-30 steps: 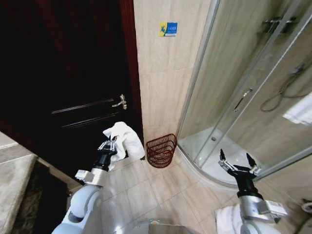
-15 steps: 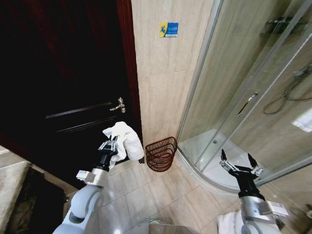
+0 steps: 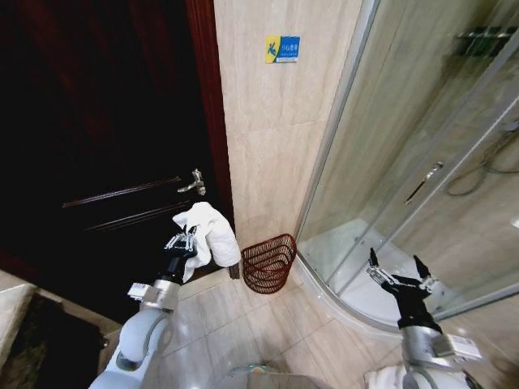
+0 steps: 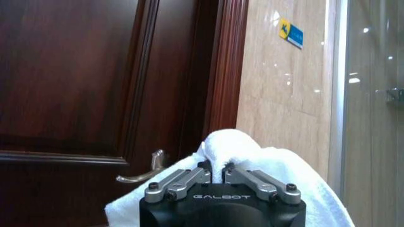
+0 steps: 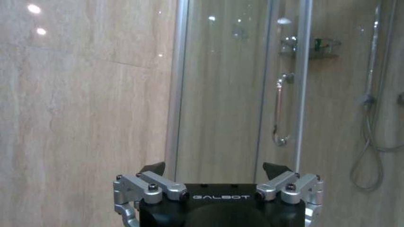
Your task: Discard the used towel into the hamper.
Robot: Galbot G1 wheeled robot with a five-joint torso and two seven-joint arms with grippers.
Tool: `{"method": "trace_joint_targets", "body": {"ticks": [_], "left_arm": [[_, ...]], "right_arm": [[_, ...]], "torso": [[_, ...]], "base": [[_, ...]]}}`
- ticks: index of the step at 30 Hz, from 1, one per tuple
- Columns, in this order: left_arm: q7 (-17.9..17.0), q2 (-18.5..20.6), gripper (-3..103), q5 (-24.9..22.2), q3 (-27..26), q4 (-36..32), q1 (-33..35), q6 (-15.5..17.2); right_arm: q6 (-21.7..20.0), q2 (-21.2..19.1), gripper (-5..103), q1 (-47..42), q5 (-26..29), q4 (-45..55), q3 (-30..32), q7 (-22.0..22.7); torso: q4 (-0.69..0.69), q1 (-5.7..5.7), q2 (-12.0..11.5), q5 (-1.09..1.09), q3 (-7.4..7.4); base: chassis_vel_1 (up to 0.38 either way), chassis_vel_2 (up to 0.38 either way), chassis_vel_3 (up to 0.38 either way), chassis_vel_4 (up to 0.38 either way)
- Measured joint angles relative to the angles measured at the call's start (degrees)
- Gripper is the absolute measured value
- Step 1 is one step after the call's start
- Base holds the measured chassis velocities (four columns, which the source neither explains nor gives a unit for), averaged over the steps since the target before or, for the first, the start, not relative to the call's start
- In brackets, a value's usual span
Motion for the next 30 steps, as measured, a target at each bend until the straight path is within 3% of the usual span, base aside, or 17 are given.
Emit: {"method": "trace_joint_targets", "body": {"ticks": [8,16,24,30], "left_arm": [[0.08,0.48,7,0.13,-0.12,0.52,0.02,-0.06],[2.09,2.97,7,-0.01,3.76,4.82,-2.88,-1.07],[2.24,4.98,7,-0.15,10.76,11.16,-9.37,-1.02],[1.97,5.92,7,-0.16,17.83,20.93,-20.31,-1.39]], "right_arm": [[-0.47,0.00,100,0.56,-0.24,-0.11,-0.37,0.48],[-0.33,0.00,100,0.25,-0.08,-0.40,-0.17,1.07],[-0.24,0.00,100,0.91,-0.02,-0.41,-0.21,2.18],[-0.41,0.00,100,1.54,-0.69,-0.46,-0.56,2.23]], "torso": [[0.00,-0.07,0.01,0.01,-0.02],[-0.02,-0.06,0.02,0.00,-0.02],[0.01,-0.05,0.01,0.01,-0.01],[0.00,-0.05,0.01,0.02,-0.01]], "base": [[-0.012,-0.020,-0.029,-0.012],[-0.048,-0.061,-0.053,-0.044],[0.000,0.000,0.000,0.000],[0.000,0.000,0.000,0.000]]}}
